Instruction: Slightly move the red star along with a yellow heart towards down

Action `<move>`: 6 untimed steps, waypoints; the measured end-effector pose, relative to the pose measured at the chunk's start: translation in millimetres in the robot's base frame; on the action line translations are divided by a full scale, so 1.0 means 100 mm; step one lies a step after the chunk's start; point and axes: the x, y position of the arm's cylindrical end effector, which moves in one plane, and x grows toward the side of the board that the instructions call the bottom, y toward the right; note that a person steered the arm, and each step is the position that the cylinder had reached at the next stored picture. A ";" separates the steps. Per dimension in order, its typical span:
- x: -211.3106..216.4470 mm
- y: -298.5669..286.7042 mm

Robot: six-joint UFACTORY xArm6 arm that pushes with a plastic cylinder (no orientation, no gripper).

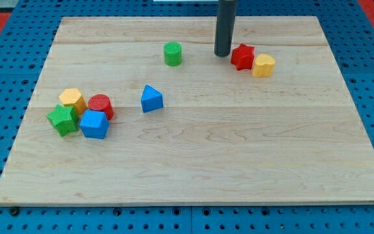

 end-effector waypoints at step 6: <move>0.46 0.49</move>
